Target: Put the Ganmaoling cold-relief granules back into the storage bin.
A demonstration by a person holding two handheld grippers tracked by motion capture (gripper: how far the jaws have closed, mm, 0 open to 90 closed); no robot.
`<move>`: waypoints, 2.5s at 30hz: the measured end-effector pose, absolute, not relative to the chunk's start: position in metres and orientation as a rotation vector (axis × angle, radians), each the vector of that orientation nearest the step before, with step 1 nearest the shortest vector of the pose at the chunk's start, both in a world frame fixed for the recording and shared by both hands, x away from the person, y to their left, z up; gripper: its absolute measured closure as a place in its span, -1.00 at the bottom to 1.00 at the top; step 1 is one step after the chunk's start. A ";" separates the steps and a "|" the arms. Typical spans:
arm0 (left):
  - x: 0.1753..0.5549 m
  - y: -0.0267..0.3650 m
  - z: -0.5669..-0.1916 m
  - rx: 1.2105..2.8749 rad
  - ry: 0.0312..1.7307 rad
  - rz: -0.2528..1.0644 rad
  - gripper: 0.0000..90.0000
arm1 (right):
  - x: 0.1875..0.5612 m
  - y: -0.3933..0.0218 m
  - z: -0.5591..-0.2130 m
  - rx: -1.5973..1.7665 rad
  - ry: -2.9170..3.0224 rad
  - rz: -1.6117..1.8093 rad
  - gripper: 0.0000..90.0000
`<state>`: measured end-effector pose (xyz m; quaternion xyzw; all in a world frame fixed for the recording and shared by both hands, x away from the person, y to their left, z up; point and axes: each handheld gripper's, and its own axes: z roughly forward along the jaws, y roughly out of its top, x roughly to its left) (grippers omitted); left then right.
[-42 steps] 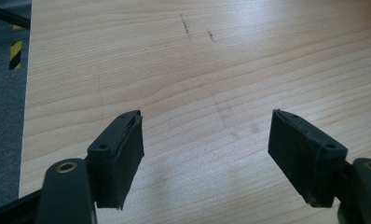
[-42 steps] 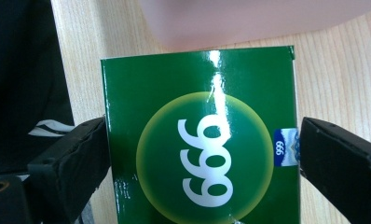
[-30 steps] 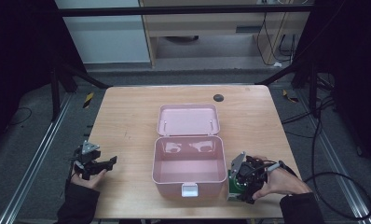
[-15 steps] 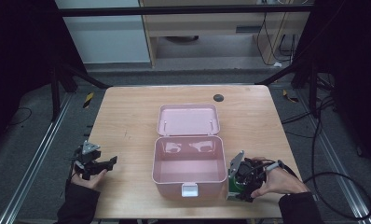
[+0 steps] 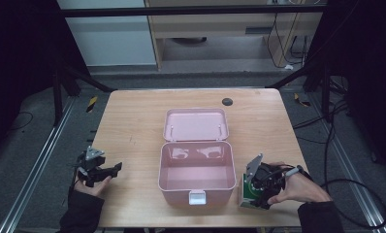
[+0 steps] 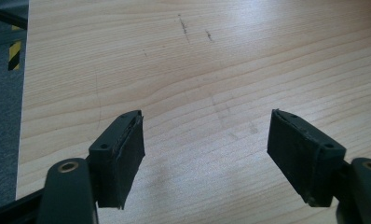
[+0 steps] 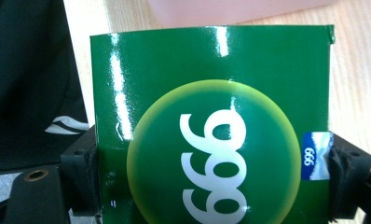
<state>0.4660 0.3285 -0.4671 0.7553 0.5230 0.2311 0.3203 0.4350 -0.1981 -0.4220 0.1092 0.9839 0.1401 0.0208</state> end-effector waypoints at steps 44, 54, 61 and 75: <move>0.466 0.327 -0.468 2.003 1.374 0.600 -0.41 | 0.448 -0.193 -0.303 0.269 2.899 0.503 -0.64; 0.466 0.327 -0.468 2.002 1.373 0.599 -0.41 | 0.453 -0.181 -0.282 0.235 2.857 0.540 -0.64; 0.466 0.327 -0.469 2.000 1.374 0.598 -0.41 | 0.457 -0.169 -0.276 0.205 2.854 0.548 -0.64; 0.466 0.326 -0.469 2.005 1.370 0.597 -0.41 | 0.466 -0.134 -0.275 0.146 2.870 0.567 -0.64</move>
